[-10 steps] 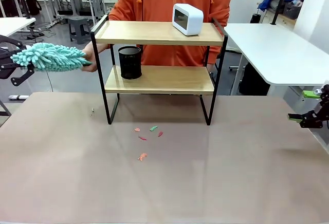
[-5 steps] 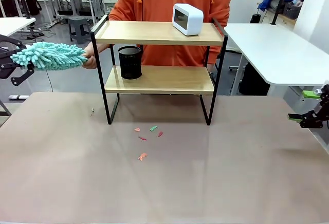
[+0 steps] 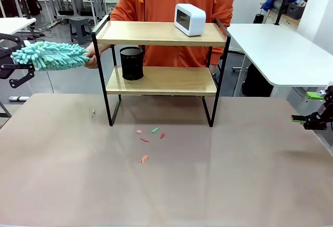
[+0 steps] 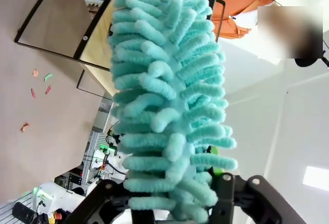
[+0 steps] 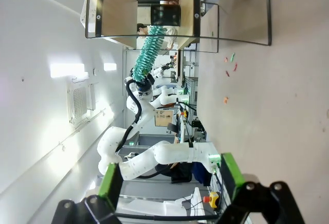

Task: Clean the shelf.
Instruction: Hand the Duster back to the human.

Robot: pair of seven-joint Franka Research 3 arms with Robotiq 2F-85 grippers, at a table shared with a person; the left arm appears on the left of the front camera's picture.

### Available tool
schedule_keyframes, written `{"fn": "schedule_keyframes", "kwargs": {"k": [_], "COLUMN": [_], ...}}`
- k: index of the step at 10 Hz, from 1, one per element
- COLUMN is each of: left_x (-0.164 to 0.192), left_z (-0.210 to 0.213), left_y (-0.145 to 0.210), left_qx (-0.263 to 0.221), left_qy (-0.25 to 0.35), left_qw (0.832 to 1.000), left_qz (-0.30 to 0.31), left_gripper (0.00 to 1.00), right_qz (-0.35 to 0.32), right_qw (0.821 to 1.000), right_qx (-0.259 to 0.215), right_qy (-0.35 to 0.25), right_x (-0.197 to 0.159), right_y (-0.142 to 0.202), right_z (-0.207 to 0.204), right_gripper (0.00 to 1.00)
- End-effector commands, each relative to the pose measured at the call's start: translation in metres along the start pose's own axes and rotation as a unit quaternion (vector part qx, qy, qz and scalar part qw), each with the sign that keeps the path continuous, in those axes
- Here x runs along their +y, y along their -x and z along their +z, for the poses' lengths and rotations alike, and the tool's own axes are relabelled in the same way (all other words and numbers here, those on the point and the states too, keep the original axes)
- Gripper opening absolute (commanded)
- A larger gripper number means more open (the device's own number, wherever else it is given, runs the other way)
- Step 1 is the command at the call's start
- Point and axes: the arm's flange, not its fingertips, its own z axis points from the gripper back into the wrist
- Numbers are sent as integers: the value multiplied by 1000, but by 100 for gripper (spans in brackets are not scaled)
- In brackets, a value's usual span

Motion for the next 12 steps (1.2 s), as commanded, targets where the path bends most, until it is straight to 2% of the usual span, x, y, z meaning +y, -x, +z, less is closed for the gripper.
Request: {"fn": "schedule_keyframes", "kwargs": {"k": [1, 2, 4, 5, 6, 7, 9, 10, 12], "left_x": [-8, -12, -14, -10, -7, -3, 1, 4, 9], "left_z": [6, 8, 5, 2, -3, -14, -40, -52, -75], "left_y": [12, 22, 42, 46, 50, 54, 64, 65, 60], "left_qx": [41, 86, 213, 261, 280, 278, 322, 340, 311], "left_qy": [18, 39, 73, 69, 50, -5, -86, -101, -93], "left_qw": [999, 995, 974, 963, 959, 960, 937, 925, 926], "left_qz": [-25, -32, -27, -14, -16, -34, -105, -137, -193], "left_gripper": [100, 100, 100, 100, 100, 100, 100, 100, 100], "right_qz": [3, 3, 0, 26, 53, 51, 26, 8, 5], "right_qw": [1000, 1000, 1000, 999, 996, 994, 995, 997, 1000], "right_qx": [8, 8, 0, 40, 66, 83, 57, 36, 4], "right_qy": [1, 1, 0, -4, -20, -44, -79, -75, -18], "right_x": [3, 3, 0, 22, 40, 54, 76, 87, 106], "right_y": [-1, -1, 0, 13, 25, 39, 60, 71, 97], "right_z": [1, 1, 0, -10, -29, -59, -116, -138, -164], "right_gripper": [100, 100, 100, 100, 100, 100, 100, 100, 100]}}
